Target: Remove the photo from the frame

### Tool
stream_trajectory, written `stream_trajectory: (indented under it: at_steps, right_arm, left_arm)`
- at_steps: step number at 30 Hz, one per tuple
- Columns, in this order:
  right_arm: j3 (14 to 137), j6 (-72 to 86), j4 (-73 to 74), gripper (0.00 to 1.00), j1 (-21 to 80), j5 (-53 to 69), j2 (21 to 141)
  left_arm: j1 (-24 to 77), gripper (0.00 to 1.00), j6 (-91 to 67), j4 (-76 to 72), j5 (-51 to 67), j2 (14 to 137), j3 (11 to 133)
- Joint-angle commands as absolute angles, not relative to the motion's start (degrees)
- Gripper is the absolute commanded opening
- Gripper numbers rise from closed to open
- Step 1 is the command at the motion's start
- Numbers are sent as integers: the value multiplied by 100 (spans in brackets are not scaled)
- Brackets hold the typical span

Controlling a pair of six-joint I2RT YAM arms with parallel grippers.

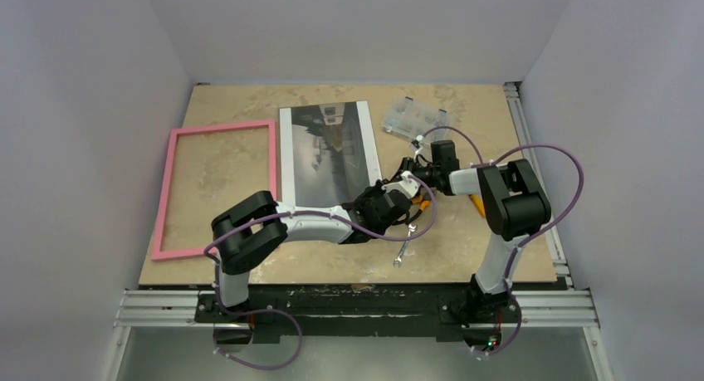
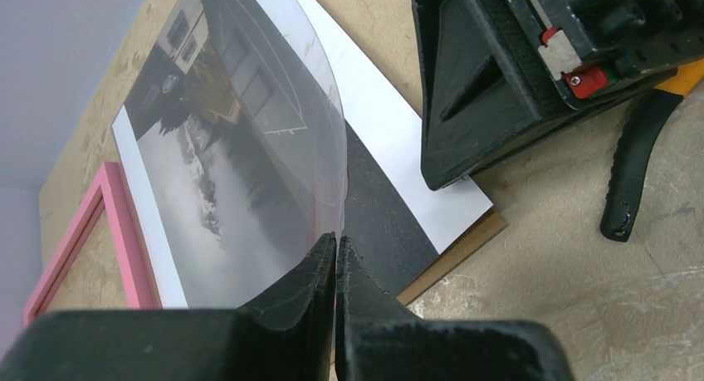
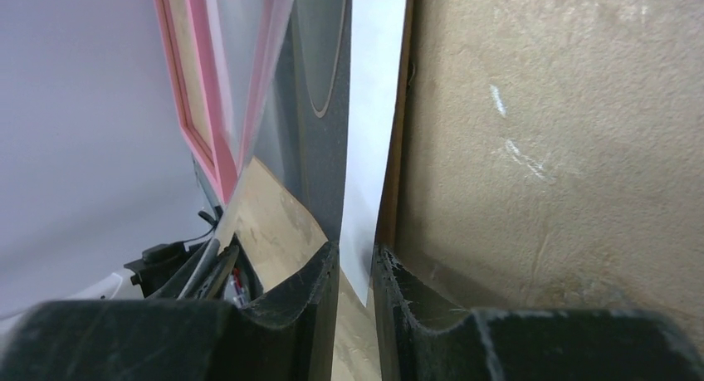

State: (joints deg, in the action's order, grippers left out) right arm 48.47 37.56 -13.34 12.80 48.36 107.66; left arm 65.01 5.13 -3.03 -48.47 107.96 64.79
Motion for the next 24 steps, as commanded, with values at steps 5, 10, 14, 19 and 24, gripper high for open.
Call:
stream_trajectory:
  at_steps: [5, 10, 14, 19, 24]
  right_arm:
    - [4781, 3977, -1853, 17, 1303, 5184, 10494]
    - [4670, 4364, -2449, 19, 1325, 5320, 10662]
    - [4586, 4712, -3042, 20, 1381, 5357, 10831]
    - [4683, 5061, -3481, 23, 1513, 5335, 11131]
    - [4836, 5117, -3496, 23, 1564, 5161, 11283]
  left_arm:
    - [6513, 0, 353, -390, -4975, 10470, 6469]
    - [6513, 0, 352, -404, -4975, 10461, 6482]
    - [6513, 0, 352, -398, -4966, 10452, 6503]
    - [6521, 0, 365, -402, -4971, 10433, 6495]
    - [6525, 0, 354, -390, -4975, 10415, 6478]
